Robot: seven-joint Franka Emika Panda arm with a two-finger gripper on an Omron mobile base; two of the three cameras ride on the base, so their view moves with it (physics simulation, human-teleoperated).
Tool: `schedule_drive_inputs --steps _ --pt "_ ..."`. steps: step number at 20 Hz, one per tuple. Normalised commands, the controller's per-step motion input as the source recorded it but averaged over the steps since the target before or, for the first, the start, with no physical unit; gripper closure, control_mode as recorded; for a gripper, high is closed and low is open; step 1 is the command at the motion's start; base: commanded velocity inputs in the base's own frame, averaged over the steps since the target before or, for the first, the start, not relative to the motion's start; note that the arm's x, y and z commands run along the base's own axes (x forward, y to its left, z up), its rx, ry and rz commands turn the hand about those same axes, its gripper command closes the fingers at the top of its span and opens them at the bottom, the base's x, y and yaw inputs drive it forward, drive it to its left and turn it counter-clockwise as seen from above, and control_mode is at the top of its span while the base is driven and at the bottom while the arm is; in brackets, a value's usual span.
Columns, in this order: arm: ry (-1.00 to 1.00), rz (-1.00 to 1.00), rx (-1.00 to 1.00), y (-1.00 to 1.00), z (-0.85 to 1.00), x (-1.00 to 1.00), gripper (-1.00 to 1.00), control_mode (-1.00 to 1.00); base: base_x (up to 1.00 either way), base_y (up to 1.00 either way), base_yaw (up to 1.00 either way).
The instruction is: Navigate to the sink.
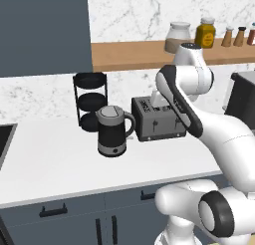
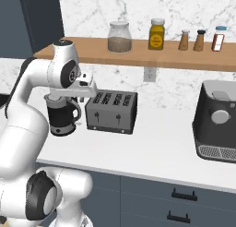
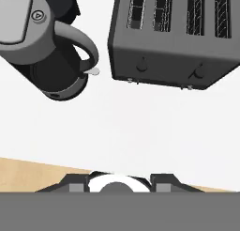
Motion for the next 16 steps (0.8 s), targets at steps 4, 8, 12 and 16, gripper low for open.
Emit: schedule_drive_inputs --steps 4,8,12,16 --pt "0.0 -0.01 0.0 0.0 0.0 -0.24 -1.0 -1.0 0.0 0.0 0.0" --pt "0.06 -0.04 0.0 0.0 0.0 -0.68 -1.0 -1.0 0.0 0.0 0.0" --pt "0.07 -0.04 0.0 0.0 0.0 -0.99 -1.0 -1.0 0.0 0.0 0.0" --pt "0.02 0.0 0.0 0.0 0.0 -0.9 -1.0 -1.0 0.0 0.0 0.0"
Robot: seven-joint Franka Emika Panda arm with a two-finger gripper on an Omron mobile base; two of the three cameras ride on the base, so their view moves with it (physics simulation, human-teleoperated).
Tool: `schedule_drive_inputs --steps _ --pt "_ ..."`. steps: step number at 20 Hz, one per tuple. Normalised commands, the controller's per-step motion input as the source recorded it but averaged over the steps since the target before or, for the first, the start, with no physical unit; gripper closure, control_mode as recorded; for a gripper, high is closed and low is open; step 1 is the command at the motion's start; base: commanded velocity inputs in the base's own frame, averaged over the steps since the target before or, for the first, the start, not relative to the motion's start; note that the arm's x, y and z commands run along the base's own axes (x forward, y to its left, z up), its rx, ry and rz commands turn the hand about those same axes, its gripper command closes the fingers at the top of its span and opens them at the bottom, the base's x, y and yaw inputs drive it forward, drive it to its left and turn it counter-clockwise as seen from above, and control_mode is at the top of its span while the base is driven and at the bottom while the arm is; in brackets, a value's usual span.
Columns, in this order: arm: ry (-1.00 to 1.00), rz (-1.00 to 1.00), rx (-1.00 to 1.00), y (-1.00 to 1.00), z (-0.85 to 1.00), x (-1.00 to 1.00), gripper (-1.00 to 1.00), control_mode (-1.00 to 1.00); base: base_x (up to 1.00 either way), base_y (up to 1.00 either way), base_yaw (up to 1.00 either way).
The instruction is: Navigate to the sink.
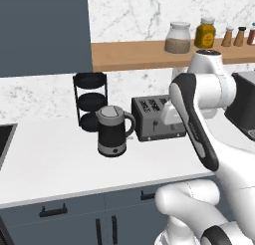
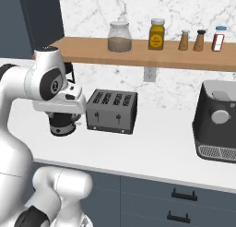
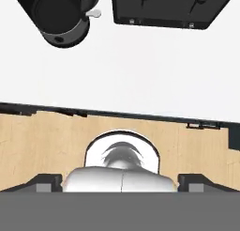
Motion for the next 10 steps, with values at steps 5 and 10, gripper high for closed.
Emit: schedule_drive_inputs --steps 5,10 --pt "0.0 0.0 0.0 0.0 0.0 -0.64 -1.0 -1.0 0.0 0.0 0.0" --pt "0.0 0.0 0.0 0.0 0.0 -0.4 -1.0 1.0 -0.09 0.01 0.0"
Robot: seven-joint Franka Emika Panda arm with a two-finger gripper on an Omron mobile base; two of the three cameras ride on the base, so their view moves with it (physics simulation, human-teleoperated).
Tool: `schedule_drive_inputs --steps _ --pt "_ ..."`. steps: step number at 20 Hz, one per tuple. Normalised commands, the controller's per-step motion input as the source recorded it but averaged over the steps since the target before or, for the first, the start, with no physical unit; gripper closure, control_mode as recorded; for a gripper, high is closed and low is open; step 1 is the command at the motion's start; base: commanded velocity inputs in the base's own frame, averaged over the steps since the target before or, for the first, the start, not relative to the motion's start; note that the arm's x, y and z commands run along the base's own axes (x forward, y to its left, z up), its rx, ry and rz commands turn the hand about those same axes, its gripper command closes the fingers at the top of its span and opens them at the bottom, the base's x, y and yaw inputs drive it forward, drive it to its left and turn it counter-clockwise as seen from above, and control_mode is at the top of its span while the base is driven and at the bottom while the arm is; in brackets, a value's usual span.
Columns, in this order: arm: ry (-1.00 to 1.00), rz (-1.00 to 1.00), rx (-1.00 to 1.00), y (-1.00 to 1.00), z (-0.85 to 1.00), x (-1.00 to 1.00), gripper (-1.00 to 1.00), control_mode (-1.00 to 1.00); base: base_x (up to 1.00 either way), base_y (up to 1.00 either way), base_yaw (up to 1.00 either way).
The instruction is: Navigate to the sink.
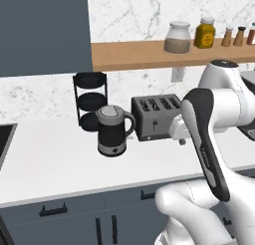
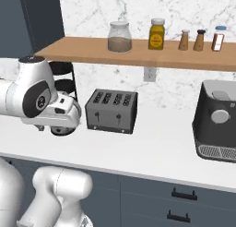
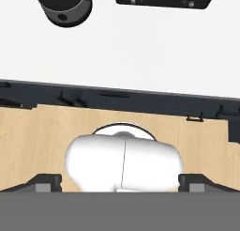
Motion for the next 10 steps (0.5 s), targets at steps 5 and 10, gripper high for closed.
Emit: schedule_drive_inputs --steps 5,10 --pt "0.0 0.0 0.0 0.0 0.0 0.0 -1.0 1.0 -0.54 0.12 0.09" --pt "0.0 0.0 0.0 0.0 0.0 0.0 -1.0 1.0 -0.33 0.46 0.52"
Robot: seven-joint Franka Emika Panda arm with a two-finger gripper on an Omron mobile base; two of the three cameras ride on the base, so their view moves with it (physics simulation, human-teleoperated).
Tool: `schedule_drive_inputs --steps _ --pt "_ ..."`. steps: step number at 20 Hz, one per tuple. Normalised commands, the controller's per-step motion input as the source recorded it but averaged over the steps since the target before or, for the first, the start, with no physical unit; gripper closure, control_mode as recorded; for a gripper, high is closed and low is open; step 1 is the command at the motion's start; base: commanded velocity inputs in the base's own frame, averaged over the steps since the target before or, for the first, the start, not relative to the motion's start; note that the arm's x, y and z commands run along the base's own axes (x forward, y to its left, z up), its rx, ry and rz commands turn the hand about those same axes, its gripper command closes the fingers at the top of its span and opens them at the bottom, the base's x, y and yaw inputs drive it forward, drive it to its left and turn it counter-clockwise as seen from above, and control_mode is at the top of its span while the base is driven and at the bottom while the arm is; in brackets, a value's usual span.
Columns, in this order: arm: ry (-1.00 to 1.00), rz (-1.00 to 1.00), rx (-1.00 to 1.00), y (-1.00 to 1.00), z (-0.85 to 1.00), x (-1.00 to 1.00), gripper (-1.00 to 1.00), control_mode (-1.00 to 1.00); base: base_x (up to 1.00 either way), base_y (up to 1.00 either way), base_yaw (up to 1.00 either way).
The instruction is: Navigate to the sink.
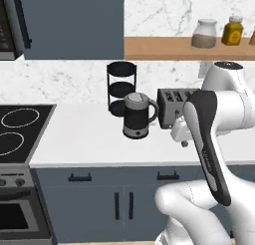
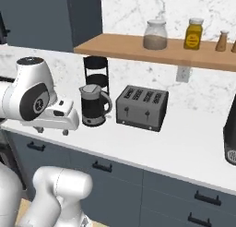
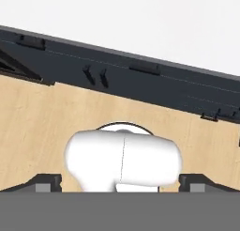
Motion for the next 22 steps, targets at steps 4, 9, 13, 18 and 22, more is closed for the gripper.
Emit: schedule_drive_inputs --steps 4,9,13,18,22 --pt "0.0 0.0 0.0 0.0 0.0 0.0 -1.0 1.0 -0.08 0.41 0.88" --pt "0.0 0.0 0.0 0.0 0.0 0.0 -1.0 1.0 -0.13 0.25 1.0" --pt "0.0 0.0 0.0 0.0 0.0 0.0 -1.0 1.0 -0.04 0.22 1.0" --pt "0.0 0.0 0.0 0.0 0.0 0.0 -1.0 1.0 -0.03 0.26 0.98" --pt "0.0 0.0 0.0 0.0 0.0 0.0 -1.0 1.0 0.0 0.4 0.88"
